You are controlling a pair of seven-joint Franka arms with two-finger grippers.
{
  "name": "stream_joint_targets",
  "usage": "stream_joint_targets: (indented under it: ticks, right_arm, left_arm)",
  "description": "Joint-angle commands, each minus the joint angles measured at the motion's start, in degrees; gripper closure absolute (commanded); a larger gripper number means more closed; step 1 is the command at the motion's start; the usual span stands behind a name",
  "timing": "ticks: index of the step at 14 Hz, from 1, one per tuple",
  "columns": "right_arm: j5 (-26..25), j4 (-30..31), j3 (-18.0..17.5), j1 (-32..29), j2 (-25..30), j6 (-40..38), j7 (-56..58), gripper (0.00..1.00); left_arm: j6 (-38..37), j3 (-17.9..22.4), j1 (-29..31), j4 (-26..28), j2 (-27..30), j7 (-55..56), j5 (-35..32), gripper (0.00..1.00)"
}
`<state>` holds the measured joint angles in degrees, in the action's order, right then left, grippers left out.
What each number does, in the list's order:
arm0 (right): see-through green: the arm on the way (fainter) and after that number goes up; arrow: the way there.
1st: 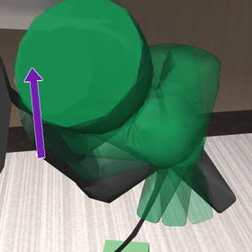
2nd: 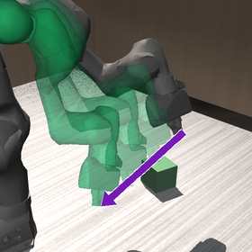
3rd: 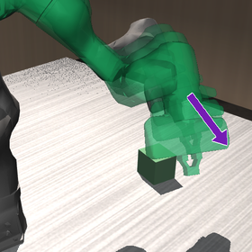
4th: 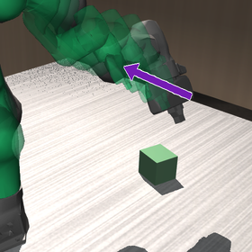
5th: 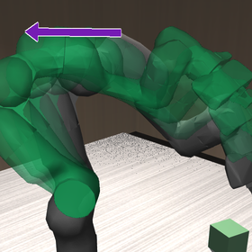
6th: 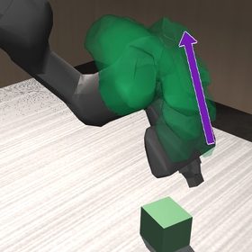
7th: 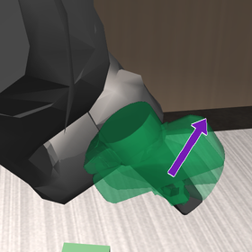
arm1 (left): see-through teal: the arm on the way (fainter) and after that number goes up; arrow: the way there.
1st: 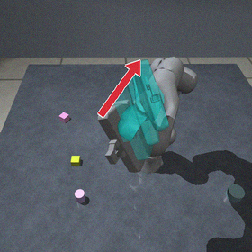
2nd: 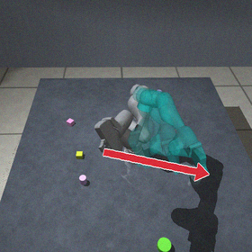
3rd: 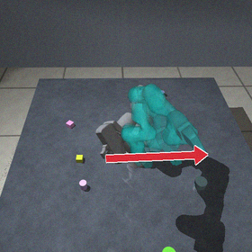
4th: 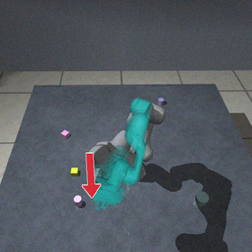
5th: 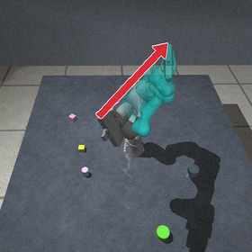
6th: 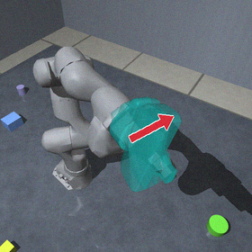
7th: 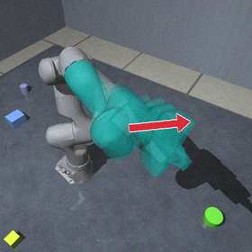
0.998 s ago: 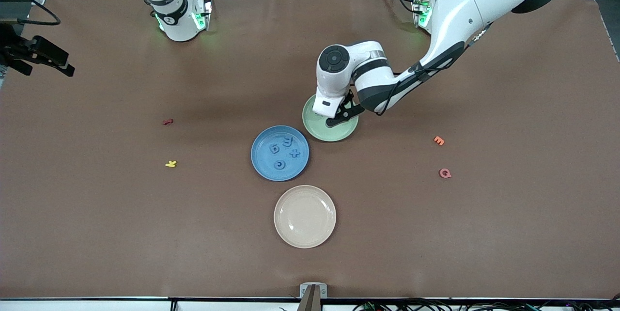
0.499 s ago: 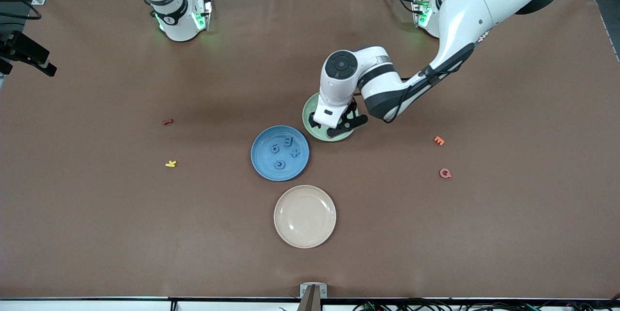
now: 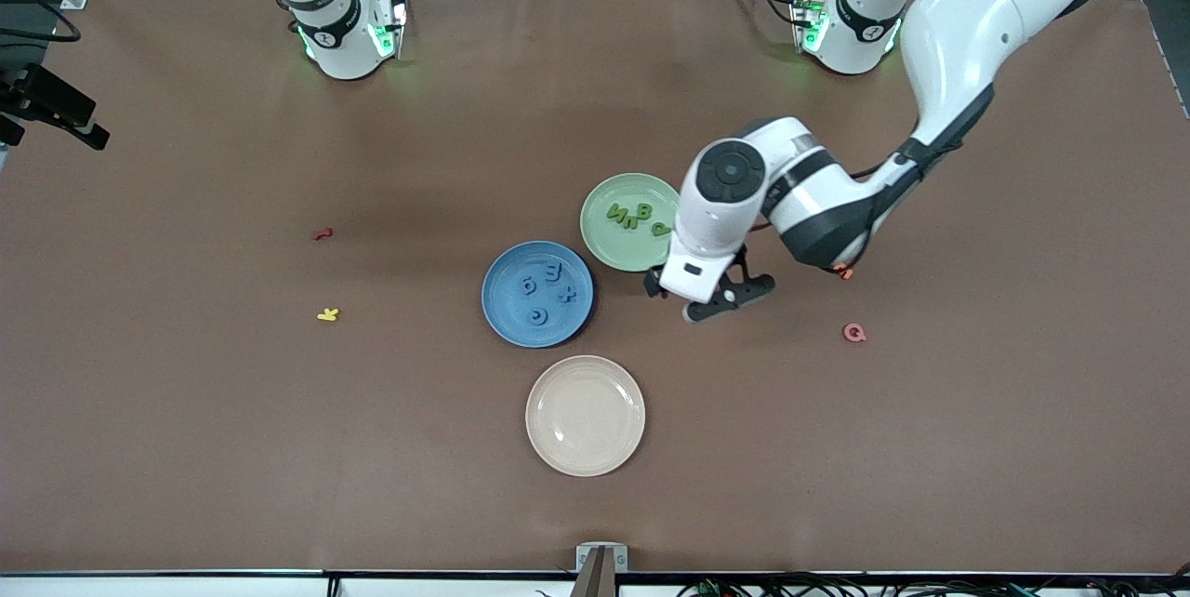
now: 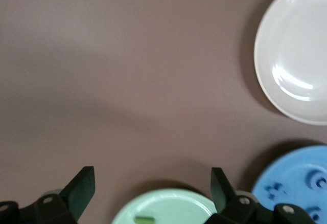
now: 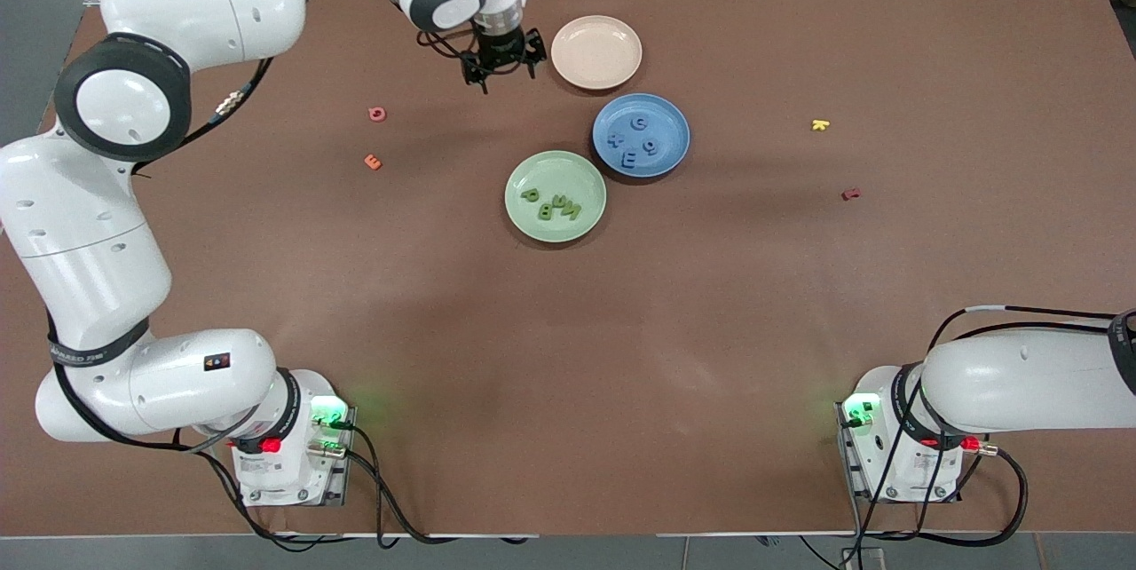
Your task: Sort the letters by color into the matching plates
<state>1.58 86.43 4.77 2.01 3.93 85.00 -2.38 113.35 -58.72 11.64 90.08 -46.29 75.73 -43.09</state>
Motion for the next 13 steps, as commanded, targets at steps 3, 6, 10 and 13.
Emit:
stream_joint_targets:
  ticks: [3,6,10,13]
  right_arm:
    - [-0.6,-1.6,-0.6,-0.3,-0.9,0.0,0.6,0.00]
    - [-0.4,-1.6,-0.6,-0.3,-0.9,0.9,0.5,0.00]
    - [-0.3,-1.6,-0.7,-0.3,-1.0,1.5,0.6,0.00]
    - [-0.4,-1.6,-0.7,-0.3,-1.0,1.7,0.5,0.00]
  left_arm:
    - [-2.2,-0.3,5.4,-2.4,4.1,-13.3,-0.5,0.00]
    - [-6.5,-0.7,6.2,-7.0,4.2,-19.3,-0.4,0.00]
    - [-9.8,-2.6,9.5,-7.7,6.0,-20.7,0.5,0.00]
    - [-10.9,-4.6,14.0,-7.6,9.5,-23.4,1.5,0.00]
